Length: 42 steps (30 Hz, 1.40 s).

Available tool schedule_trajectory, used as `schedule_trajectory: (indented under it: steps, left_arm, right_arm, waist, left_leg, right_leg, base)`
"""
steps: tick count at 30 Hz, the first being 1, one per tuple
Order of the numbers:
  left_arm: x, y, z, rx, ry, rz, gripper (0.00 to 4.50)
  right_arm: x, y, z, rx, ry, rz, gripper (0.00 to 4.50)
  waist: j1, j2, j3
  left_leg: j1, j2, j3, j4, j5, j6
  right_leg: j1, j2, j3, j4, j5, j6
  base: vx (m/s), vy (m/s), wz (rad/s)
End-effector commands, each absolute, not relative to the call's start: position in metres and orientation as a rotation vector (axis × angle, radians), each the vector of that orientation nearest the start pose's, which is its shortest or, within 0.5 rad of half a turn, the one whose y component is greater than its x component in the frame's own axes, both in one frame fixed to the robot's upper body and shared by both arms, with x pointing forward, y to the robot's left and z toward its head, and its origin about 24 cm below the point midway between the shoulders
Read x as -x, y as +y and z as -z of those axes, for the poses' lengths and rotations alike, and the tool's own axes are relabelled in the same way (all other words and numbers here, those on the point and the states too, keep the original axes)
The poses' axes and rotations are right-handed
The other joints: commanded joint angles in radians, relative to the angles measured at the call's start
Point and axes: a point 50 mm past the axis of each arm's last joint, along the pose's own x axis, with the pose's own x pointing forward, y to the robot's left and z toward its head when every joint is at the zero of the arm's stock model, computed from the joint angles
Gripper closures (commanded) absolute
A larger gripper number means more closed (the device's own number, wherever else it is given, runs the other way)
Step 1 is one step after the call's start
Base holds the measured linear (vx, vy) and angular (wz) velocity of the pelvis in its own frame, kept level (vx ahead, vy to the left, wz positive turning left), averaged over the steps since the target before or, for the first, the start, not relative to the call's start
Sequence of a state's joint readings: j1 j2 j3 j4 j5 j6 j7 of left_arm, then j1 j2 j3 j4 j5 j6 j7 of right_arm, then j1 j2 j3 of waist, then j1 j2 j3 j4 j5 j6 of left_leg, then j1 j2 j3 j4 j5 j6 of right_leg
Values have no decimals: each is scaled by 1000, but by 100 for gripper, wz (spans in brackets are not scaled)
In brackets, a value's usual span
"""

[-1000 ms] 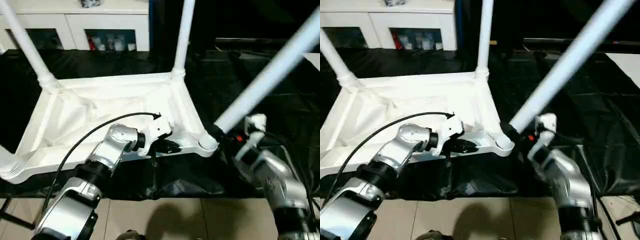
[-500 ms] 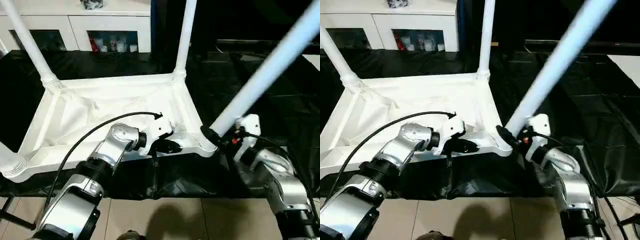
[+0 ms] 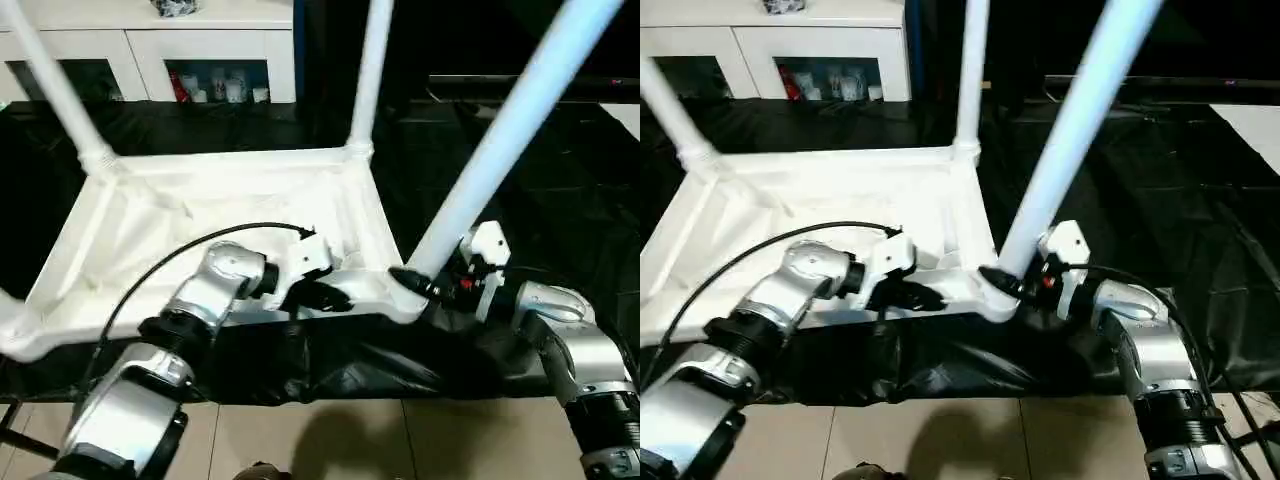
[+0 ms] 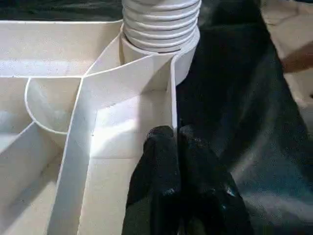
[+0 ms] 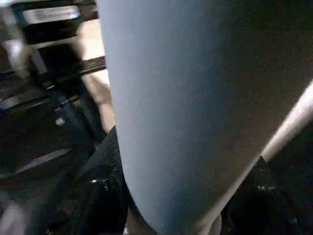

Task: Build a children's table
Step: Insert table leg to table base

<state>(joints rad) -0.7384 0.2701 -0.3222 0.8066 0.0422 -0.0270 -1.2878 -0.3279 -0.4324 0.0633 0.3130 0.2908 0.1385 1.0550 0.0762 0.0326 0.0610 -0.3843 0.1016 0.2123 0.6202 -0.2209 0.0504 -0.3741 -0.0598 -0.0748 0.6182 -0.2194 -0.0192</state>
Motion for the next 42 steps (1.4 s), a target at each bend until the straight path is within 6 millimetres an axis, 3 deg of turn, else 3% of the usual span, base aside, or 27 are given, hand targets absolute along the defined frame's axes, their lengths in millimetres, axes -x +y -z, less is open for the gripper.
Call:
schedule_trajectory:
  steps: [1,9,14,20,22,24,25,26,28,30,31,32,33,35,38,39,41,42]
  left_arm:
    - [-332,100,-73,-468,376,1555,450]
    - [-336,109,-77,-486,392,1564,450]
    - [-337,111,-76,-481,392,1566,450]
    - [-337,108,-76,-473,379,1560,450]
    - [-340,107,-77,-460,369,1527,450]
    - [-345,104,-78,-437,360,1455,450]
    - [-350,101,-80,-414,344,1383,450]
    - [-354,99,-81,-398,338,1334,450]
    - [-359,96,-84,-380,325,1258,450]
    - [-363,91,-86,-360,315,1188,450]
    - [-367,87,-87,-349,306,1113,450]
    - [-372,82,-89,-329,302,1022,450]
    - [-373,80,-90,-321,302,991,450]
    - [-376,76,-90,-294,305,930,450]
    - [-378,68,-91,-260,301,850,450]
    - [-377,61,-91,-246,298,820,450]
    - [-376,59,-91,-249,291,834,450]
    - [-375,57,-90,-248,292,845,450]
  right_arm:
    - [-264,-169,-23,45,415,-1210,260]
    - [-253,-170,-18,100,458,-1312,260]
    - [-247,-167,-14,109,473,-1351,260]
    - [-251,-166,-14,107,463,-1339,260]
    - [-257,-166,-15,93,441,-1279,260]
    - [-270,-166,-16,83,410,-1164,260]
    - [-279,-166,-15,80,392,-1066,260]
    - [-285,-167,-15,75,382,-1002,260]
    - [-293,-167,-13,68,374,-906,260]
    - [-302,-166,-11,62,370,-808,260]
    - [-308,-164,-10,61,368,-741,260]
    - [-315,-161,-7,71,369,-667,260]
    - [-317,-160,-6,74,370,-642,260]
    - [-322,-157,-4,45,377,-589,260]
    - [-329,-153,-2,15,386,-497,260]
    - [-334,-148,-1,-4,392,-452,260]
    - [-334,-146,-1,-19,394,-453,260]
    - [-335,-144,-1,-26,394,-454,260]
  waist:
    - [9,6,-60]
    - [19,10,-57]
    - [20,6,-59]
    - [21,5,-58]
    - [19,3,-57]
    - [16,2,-52]
    - [8,2,-46]
    - [5,0,-41]
    - [-1,-2,-40]
    - [-10,4,-43]
    - [-18,5,-44]
    - [-28,7,-46]
    - [-32,5,-45]
    - [-30,1,-47]
    - [-31,0,-55]
    - [-31,-6,-57]
    - [-28,-6,-59]
    - [-28,-6,-59]
  left_leg:
    - [27,172,-81,-98,-207,21]
    - [34,175,-84,-108,-285,-52]
    - [30,172,-82,-105,-250,-34]
    - [31,176,-84,-107,-264,-32]
    - [31,176,-84,-108,-271,-35]
    - [32,173,-84,-109,-309,-48]
    - [37,170,-88,-108,-359,-74]
    - [41,167,-100,-102,-411,-101]
    - [38,170,-110,-106,-422,-107]
    - [37,174,-114,-120,-445,-133]
    - [34,172,-115,-128,-465,-152]
    - [40,168,-107,-128,-476,-170]
    - [40,164,-106,-126,-477,-173]
    - [37,159,-100,-110,-412,-128]
    - [31,162,-88,-109,-279,-72]
    - [30,159,-82,-106,-244,-49]
    - [26,156,-79,-100,-202,-14]
    - [26,156,-79,-100,-202,-14]
  right_leg:
    - [34,-153,77,-60,30,-322]
    - [29,-161,82,-66,-47,-323]
    - [34,-162,81,-62,20,-327]
    - [31,-161,82,-69,-62,-310]
    - [28,-162,82,-69,-61,-315]
    - [25,-165,85,-77,-126,-311]
    - [17,-169,89,-87,-220,-305]
    - [14,-181,92,-101,-345,-284]
    - [20,-182,92,-111,-450,-234]
    - [17,-166,86,-101,-412,-218]
    - [17,-159,83,-93,-348,-225]
    - [10,-156,84,-89,-289,-243]
    - [10,-157,84,-88,-276,-251]
    - [17,-174,95,-101,-254,-265]
    - [25,-161,90,-86,-103,-294]
    - [28,-159,87,-83,-53,-305]
    - [35,-162,86,-80,-14,-312]
    - [35,-162,86,-80,-14,-312]
  base:
    - [0,0,0]
    - [0,0,0]
    - [0,0,0]
    - [0,0,0]
    - [0,0,0]
    - [0,0,0]
    - [0,0,0]
    - [0,0,0]
    - [0,0,0]
    - [0,0,0]
    - [0,0,0]
    - [0,0,0]
    - [0,0,0]
    - [0,0,0]
    - [0,0,0]
    - [0,0,0]
    - [0,0,0]
    - [0,0,0]
